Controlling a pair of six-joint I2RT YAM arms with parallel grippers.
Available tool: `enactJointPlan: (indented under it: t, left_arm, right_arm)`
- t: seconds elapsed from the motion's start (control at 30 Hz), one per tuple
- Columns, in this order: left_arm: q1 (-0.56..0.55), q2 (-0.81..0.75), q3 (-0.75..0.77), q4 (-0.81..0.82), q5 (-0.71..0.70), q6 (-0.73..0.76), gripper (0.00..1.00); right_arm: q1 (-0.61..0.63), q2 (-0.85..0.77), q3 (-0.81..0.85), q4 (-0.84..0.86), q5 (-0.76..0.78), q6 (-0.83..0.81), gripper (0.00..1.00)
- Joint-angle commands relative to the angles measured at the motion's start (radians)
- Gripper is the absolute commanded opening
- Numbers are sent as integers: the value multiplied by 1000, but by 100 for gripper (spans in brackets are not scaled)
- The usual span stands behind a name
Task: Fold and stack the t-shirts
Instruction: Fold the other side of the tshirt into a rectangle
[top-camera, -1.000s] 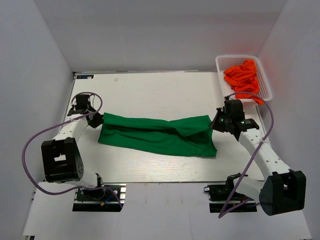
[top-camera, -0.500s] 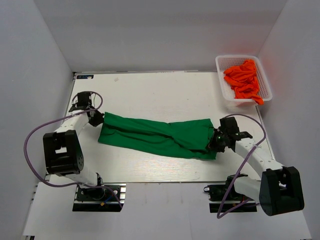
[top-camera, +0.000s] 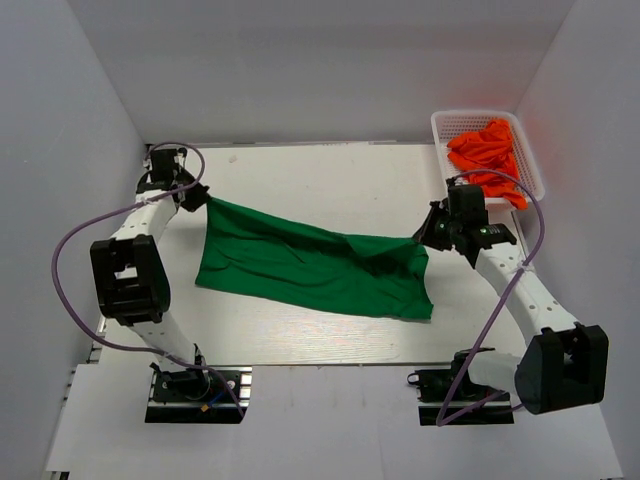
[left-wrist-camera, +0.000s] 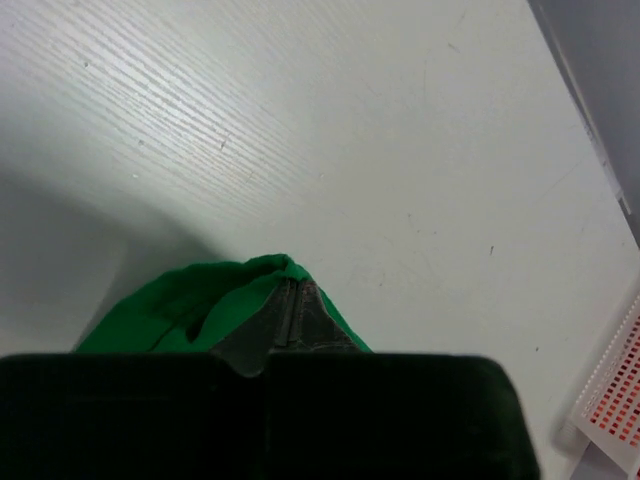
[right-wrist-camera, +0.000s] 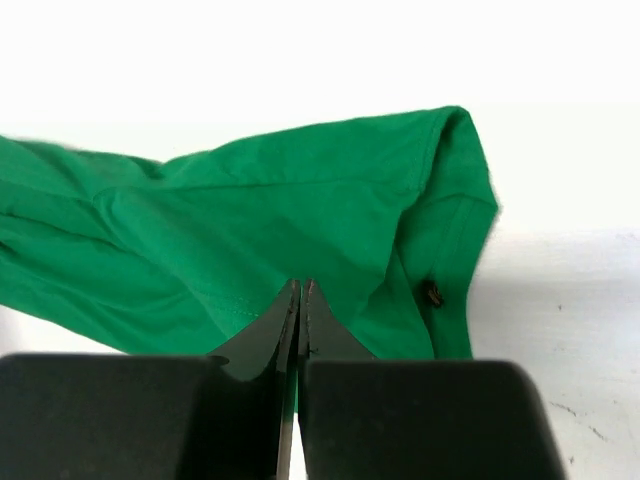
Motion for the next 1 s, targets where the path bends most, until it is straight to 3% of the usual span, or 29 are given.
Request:
enactJointPlan:
  t: [0.0, 0.33, 0.67, 0.77, 0.8, 0.87, 0.9, 0.97]
  left_arm:
    - [0, -13, -23, 16, 19, 25, 0]
    - [14, -98, -242, -10, -113, -7, 0]
    - [14, -136, -296, -76, -197, -39, 0]
    - [14, -124, -296, -108, -197, -39, 0]
    - [14, -124, -272, -124, -197, -39, 2]
    - [14, -102, -262, -163, -220, -53, 5]
    - [14, -102, -247, -221, -240, -82, 9]
    - [14, -140, -256, -243, -252, -129, 62]
  right_arm:
    - [-7, -49, -38, -35, 5, -17, 0]
    - [-7, -125, -263, -73, -55, 43, 0]
    - [-5, -114, -387, -52, -124, 72, 0]
    - [-5, -96, -404, -28, -135, 68, 8]
    - [-4, -91, -401, -26, -136, 66, 22]
    - [-1, -77, -374, -40, -136, 40, 36]
    - [-4, -65, -369, -44, -136, 34, 41]
    - [-2, -67, -348, -76, -109, 15, 55]
